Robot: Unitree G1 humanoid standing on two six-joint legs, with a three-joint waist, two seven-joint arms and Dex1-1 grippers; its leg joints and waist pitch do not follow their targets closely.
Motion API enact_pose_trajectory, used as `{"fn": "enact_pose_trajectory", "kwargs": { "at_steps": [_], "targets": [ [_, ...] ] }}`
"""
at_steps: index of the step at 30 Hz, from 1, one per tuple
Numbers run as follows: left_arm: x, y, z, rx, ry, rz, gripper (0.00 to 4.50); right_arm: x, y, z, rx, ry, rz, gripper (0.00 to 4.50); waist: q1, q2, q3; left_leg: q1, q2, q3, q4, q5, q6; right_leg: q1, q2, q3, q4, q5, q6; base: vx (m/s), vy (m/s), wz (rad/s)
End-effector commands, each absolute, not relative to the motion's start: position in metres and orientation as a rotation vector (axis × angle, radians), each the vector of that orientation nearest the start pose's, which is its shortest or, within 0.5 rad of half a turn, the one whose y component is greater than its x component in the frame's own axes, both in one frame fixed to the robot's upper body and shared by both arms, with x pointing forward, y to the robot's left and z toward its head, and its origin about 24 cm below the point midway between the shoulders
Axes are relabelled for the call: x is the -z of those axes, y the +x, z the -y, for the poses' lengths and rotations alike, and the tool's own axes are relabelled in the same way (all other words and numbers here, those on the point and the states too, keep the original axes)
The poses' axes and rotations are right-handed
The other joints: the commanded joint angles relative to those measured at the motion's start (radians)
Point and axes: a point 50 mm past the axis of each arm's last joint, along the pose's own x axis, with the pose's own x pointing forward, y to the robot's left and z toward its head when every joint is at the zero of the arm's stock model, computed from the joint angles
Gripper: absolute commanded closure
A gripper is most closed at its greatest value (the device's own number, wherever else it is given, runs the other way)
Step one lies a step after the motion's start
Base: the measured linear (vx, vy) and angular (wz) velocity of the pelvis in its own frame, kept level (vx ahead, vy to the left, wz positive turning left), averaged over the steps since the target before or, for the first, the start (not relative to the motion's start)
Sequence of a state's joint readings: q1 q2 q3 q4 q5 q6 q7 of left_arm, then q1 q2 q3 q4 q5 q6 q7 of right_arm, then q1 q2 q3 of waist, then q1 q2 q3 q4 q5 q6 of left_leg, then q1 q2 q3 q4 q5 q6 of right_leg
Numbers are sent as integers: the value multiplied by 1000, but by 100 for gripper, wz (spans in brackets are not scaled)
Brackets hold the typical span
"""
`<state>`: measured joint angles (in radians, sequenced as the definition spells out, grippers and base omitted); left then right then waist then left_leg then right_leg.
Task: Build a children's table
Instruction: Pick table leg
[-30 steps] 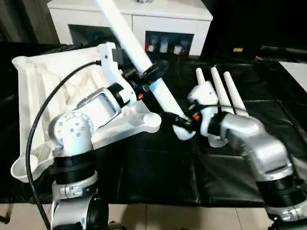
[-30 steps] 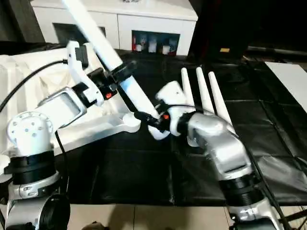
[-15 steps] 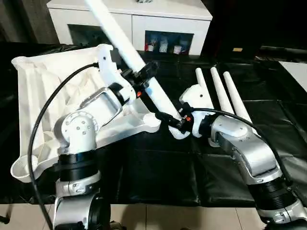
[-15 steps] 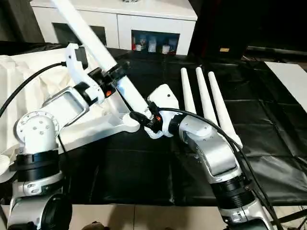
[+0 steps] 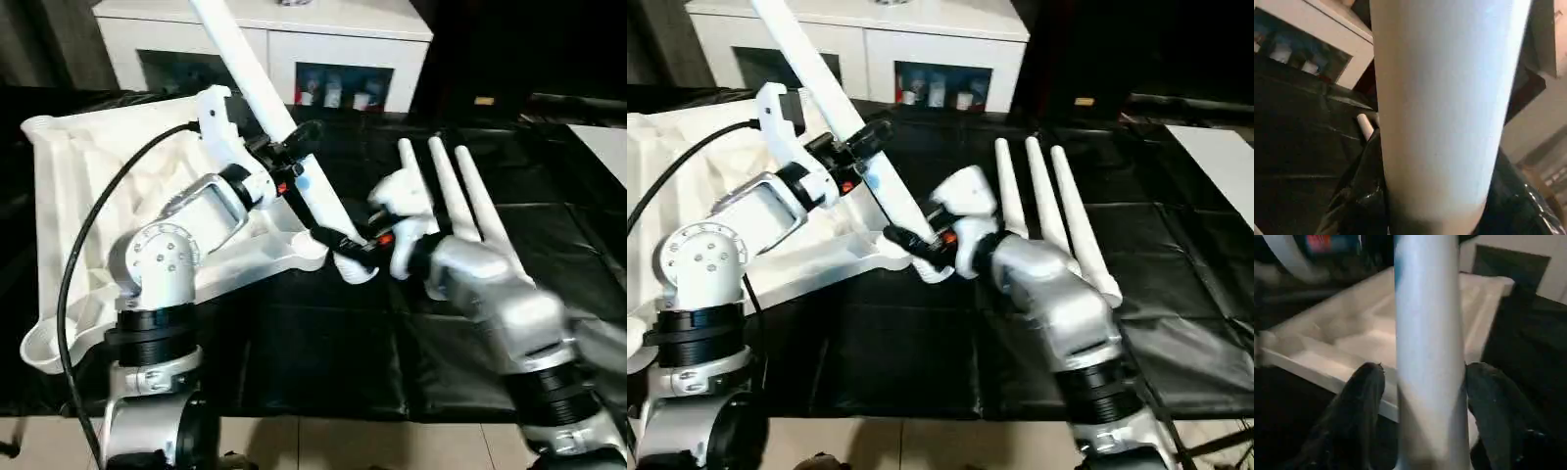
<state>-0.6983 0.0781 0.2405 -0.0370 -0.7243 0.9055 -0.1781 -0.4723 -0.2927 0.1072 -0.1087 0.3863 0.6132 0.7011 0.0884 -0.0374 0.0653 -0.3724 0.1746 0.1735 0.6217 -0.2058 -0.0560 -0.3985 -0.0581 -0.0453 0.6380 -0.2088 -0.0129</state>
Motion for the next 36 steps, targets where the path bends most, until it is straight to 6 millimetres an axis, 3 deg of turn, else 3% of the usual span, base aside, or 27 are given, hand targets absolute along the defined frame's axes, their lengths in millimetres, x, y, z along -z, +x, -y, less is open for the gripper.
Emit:
{"fn": "enact_pose_trajectory", "kwargs": {
  "at_steps": [1,5,7,8,11,13,15,25,26,34,36],
  "targets": [
    [-198,323,-95,775,-509,-109,268,-161,299,116,-1023,55,-52,131,-3,11,-72,15,52,-19,-74,-64,12,58,-75,51,-65,10,-215,0,0,0],
    [-208,313,-87,943,-488,-94,269,-169,306,144,-992,133,-110,96,-1,8,-70,15,47,-14,-72,-56,7,59,-73,51,-66,-8,-231,0,0,0],
    [-211,308,-84,1008,-460,-92,269,-169,304,150,-1018,133,-151,80,-3,0,-69,12,46,-13,-72,-53,11,61,-74,51,-70,-18,-228,0,0,0],
    [-215,303,-81,1083,-417,-90,269,-169,295,154,-1106,165,-210,80,-1,4,-71,13,46,-15,-71,-52,10,64,-75,50,-67,-22,-226,0,0,0],
    [-220,302,-79,1131,-384,-83,269,-171,290,155,-1161,194,-249,80,-2,0,-71,9,45,-13,-68,-34,28,64,-75,51,-70,-35,-221,0,0,0],
    [-222,303,-79,1141,-366,-77,269,-171,286,154,-1194,189,-270,80,-4,-3,-71,10,46,-13,-68,-45,24,63,-76,50,-73,-64,-220,0,0,0],
    [-224,304,-79,1146,-357,-74,269,-169,283,154,-1223,184,-294,80,-1,0,-70,12,47,-13,-68,-47,20,61,-76,50,-74,-82,-218,0,0,0],
    [-229,304,-76,1217,-325,-54,269,-158,276,145,-1278,142,-385,80,3,-3,-72,10,48,-14,-67,-27,15,61,-77,50,-70,-65,-221,0,0,0],
    [-229,303,-76,1222,-322,-54,269,-157,278,145,-1264,135,-387,114,2,-3,-73,11,48,-14,-67,-27,11,60,-77,50,-69,-67,-221,0,0,0],
    [-230,303,-77,1232,-324,-47,269,-151,279,144,-1259,90,-428,166,3,-6,-72,9,48,-13,-67,-28,11,62,-78,51,-68,-66,-219,0,0,0],
    [-231,300,-77,1265,-328,-45,269,-152,278,143,-1276,90,-428,197,3,-7,-72,10,48,-13,-67,-28,13,62,-78,50,-68,-70,-219,0,0,0]
  ]
}}
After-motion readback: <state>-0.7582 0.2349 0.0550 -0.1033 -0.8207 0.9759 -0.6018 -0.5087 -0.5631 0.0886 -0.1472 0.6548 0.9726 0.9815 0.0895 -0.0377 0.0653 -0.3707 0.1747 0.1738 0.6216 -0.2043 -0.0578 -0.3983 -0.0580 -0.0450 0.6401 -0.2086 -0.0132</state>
